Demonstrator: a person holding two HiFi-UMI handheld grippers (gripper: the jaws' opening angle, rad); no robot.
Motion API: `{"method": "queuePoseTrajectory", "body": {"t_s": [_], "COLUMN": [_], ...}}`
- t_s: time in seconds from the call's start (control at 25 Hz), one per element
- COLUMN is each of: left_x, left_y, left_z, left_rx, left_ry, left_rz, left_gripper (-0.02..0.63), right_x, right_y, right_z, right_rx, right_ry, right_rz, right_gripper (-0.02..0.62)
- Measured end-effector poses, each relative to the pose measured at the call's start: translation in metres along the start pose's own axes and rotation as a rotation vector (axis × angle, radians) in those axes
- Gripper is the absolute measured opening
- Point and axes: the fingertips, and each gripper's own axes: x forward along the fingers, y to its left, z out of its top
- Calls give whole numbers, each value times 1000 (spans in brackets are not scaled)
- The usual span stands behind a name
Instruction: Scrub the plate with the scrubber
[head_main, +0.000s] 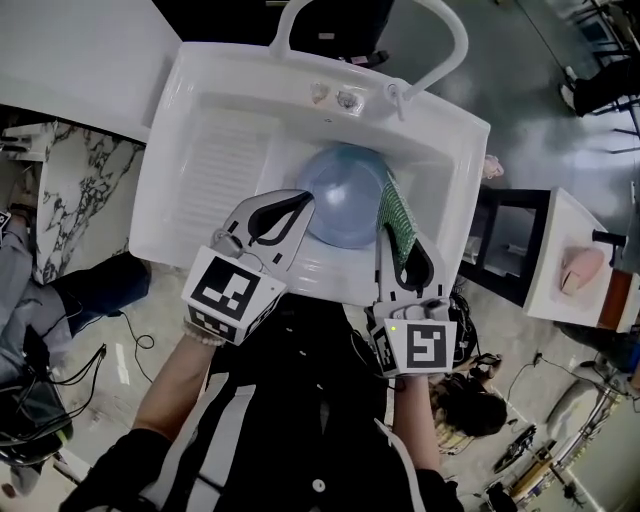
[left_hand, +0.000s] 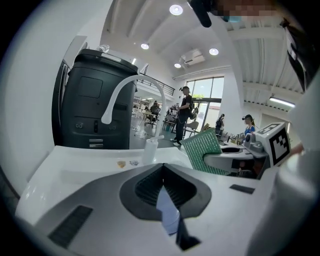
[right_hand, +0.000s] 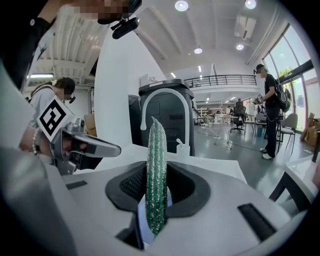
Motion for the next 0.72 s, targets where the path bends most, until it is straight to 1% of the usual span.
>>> {"method": "queuePoseTrajectory", "body": {"t_s": [0.12,0.28,0.36,0.52,0.64,0.72], "left_x": [8,20,26,38,46,53], "left_y": [9,16,18,25,32,36], "left_z": [-13,-31,-37,-48,-66,-78], "left_rx": [-23,-47,-53,-96,-118,-136], "left_ry": [35,93,116,143,189,217], "left_rz": [30,37,35,39,60,74], "left_gripper": [0,0,20,52,80,86], "right_x": [6,11,15,23,27,30], "right_y": [-2,-4,-5,-7,-7,-7], "right_z": [-8,-20,-24,-30,-36,-38], "right_rx": [6,11,4,-17,-17,-13], "right_ry": [21,42,48,66,86,90], "right_rz": [19,39,50,59,71,75], "right_gripper": [94,94,94,94,94,94]}}
